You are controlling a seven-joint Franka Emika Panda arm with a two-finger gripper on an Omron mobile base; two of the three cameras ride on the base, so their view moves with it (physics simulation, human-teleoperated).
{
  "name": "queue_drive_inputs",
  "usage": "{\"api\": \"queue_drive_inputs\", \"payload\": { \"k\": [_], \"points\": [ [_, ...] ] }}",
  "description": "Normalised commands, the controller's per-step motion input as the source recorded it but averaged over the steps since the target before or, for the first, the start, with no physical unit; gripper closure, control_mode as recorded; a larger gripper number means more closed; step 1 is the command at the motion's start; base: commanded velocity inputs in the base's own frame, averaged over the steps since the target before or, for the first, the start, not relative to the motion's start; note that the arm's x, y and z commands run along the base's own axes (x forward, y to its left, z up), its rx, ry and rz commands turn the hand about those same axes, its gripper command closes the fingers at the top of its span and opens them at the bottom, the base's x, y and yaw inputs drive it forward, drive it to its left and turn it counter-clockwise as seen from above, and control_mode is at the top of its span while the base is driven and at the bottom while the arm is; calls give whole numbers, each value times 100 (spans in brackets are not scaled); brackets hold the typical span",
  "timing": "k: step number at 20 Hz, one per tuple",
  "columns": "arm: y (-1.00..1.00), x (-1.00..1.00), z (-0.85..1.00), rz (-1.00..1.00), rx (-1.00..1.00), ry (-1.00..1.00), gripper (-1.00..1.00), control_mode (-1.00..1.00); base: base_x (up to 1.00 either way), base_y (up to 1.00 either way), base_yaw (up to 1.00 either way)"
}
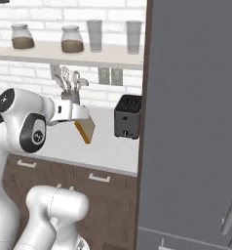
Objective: Start the toaster. Once the lever pops up, take the bread to the plate on the dining counter.
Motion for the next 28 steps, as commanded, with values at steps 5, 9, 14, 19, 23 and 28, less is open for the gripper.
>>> {"api": "queue_drive_inputs", "payload": {
  "k": [5,9,14,19,23,28],
  "points": [
    [0,0,0,0,0,0,100,100,-55,52,32],
    [0,0,0,0,0,0,100,100,-61,51,36],
    [0,0,0,0,0,0,100,100,-44,39,42],
    [0,0,0,0,0,0,100,100,-21,13,48],
    [0,0,0,0,0,0,100,100,-19,0,51],
    [0,0,0,0,0,0,100,100,-45,0,55]
  ]
}}
